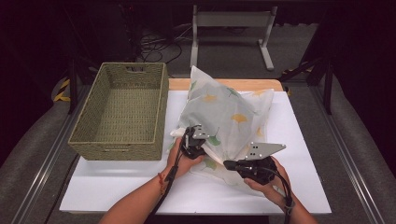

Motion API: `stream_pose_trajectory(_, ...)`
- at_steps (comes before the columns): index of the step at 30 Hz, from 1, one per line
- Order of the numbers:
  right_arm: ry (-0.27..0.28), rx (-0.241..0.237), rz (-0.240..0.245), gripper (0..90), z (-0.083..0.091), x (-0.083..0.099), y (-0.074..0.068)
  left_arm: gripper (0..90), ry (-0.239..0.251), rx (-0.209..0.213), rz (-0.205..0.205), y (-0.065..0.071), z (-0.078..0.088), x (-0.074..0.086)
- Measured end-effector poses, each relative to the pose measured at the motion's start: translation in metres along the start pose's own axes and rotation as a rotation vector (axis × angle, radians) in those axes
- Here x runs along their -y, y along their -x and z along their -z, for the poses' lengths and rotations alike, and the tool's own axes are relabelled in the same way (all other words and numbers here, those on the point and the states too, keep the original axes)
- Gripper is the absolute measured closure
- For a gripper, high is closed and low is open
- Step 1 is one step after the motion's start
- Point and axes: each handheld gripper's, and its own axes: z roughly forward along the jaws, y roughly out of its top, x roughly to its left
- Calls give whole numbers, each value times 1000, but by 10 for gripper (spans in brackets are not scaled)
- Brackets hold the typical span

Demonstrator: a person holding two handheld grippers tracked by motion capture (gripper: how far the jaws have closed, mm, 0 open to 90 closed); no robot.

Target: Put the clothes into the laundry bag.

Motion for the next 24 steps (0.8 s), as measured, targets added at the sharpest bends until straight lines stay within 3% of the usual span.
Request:
stream_pose_trajectory(3, -9, 0, -1, 900, -2, 1, 2, 880, 41, 31, -27, 8, -9, -13)
stream_pose_trajectory(6, -24, 12, 4, 900, -3, 3, 2, 880, 72, 18, -60, 13, -17, -22)
stream_pose_trajectory(9, -51, 31, 3, 900, -5, 8, 5, 879, 94, 47, -64, 11, -24, -24)
stream_pose_trajectory(11, -64, 35, -1, 900, -6, 11, 6, 879, 97, 41, -81, 12, -27, -25)
stream_pose_trajectory(15, -90, 42, -27, 900, -9, 23, 13, 879, 120, 59, -55, 18, -38, -30)
stream_pose_trajectory(19, -75, 73, -28, 900, -7, 25, 15, 867, 120, 92, -34, 18, -41, -32)
stream_pose_trajectory(22, -61, 85, -22, 900, -6, 25, 16, 809, 122, 102, -34, 16, -36, -30)
stream_pose_trajectory(24, -52, 85, -21, 900, -5, 25, 15, 802, 121, 99, -56, 16, -32, -27)
